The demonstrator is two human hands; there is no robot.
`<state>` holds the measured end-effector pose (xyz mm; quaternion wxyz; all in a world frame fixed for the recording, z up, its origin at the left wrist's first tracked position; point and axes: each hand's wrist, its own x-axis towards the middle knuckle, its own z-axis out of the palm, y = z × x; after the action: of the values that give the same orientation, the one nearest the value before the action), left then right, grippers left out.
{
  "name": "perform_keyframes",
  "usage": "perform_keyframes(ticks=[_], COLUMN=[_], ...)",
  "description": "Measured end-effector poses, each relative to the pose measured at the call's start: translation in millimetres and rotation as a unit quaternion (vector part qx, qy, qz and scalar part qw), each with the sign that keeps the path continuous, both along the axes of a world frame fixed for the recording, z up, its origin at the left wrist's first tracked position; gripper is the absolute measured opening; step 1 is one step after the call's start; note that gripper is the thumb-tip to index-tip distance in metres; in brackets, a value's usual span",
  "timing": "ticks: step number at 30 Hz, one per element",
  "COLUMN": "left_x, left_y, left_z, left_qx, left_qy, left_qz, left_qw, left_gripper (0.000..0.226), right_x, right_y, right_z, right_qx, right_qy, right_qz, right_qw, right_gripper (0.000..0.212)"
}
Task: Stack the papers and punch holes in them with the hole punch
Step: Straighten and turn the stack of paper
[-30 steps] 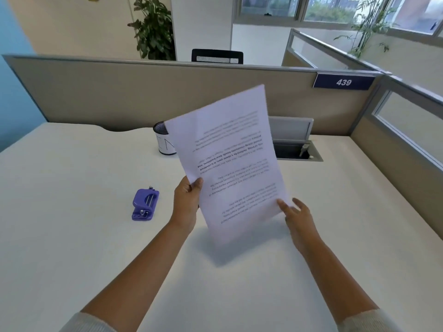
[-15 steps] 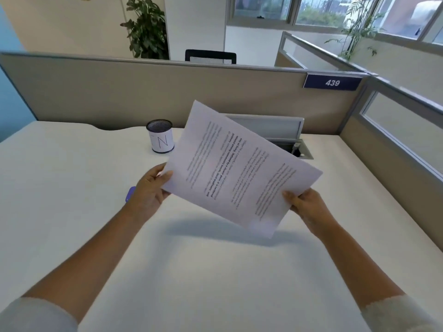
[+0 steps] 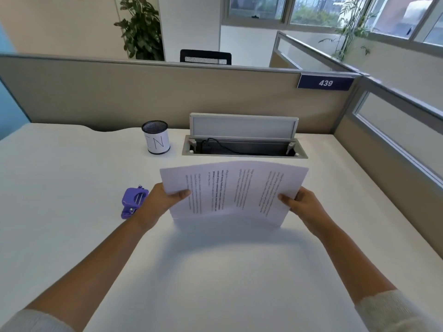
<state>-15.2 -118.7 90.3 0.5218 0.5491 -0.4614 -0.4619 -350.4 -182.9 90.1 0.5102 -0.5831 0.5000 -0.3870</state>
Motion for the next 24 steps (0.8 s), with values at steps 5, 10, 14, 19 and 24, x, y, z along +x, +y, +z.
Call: perform_keyframes(ticks=[5,10,14,19,24], left_x=[2,7,1,-15,-40], left_y=[-4,1,6,9,15], left_z=[5,-6,-20,-36,-49], left_qx=[0.010,0.023,0.022,0.037,0.071], left_qy=[-0.031,-0.031,0.083,0.207,0.326], left_qz=[0.021,0.017,0.055,0.117,0.177], left_qw=[0.999,0.999,0.995,0.971,0.926], left_gripper=[0.015,0.019,0.021,0.016,0.019], right_x=[1,3,5,21,51], right_y=[-3,-1,7,26,44], right_z=[1,-14,-36,-56,-47], right_qx=[0.000,-0.002,-0.022,0.097,0.202], right_qy=[-0.031,0.019,0.088,-0.031,-0.153], right_qz=[-0.006,-0.023,-0.192,-0.248,-0.113], right_qw=[1.000,1.000,0.977,0.963,0.961], right_gripper=[0.017,0.019,0.022,0.032,0.026])
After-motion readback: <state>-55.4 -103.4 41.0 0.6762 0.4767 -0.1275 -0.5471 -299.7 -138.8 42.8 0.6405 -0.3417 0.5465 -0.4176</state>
